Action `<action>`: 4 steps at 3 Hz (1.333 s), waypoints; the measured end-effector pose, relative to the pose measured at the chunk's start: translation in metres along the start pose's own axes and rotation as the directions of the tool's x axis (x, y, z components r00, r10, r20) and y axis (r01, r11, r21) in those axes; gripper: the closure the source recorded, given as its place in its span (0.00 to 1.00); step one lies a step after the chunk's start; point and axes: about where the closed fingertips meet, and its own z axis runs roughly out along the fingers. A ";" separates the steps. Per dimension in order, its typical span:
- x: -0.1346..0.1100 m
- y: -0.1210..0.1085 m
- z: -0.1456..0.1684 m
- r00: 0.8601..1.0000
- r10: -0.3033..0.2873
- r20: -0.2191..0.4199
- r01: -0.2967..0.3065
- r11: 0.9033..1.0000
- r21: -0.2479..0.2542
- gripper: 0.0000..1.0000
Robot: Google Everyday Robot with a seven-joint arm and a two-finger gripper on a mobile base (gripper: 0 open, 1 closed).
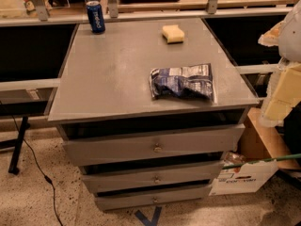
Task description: Move sponge near blue chip bag
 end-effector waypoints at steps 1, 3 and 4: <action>-0.004 -0.005 0.001 1.000 -0.010 0.004 0.010 1.000 0.011 0.00; -0.009 -0.104 -0.006 1.000 -0.029 -0.003 0.029 0.986 0.165 0.00; -0.008 -0.174 -0.003 0.997 -0.074 0.004 0.069 0.953 0.294 0.00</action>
Offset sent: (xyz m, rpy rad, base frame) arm 0.0995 -0.0154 0.0440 -0.0395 -0.1701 -0.0006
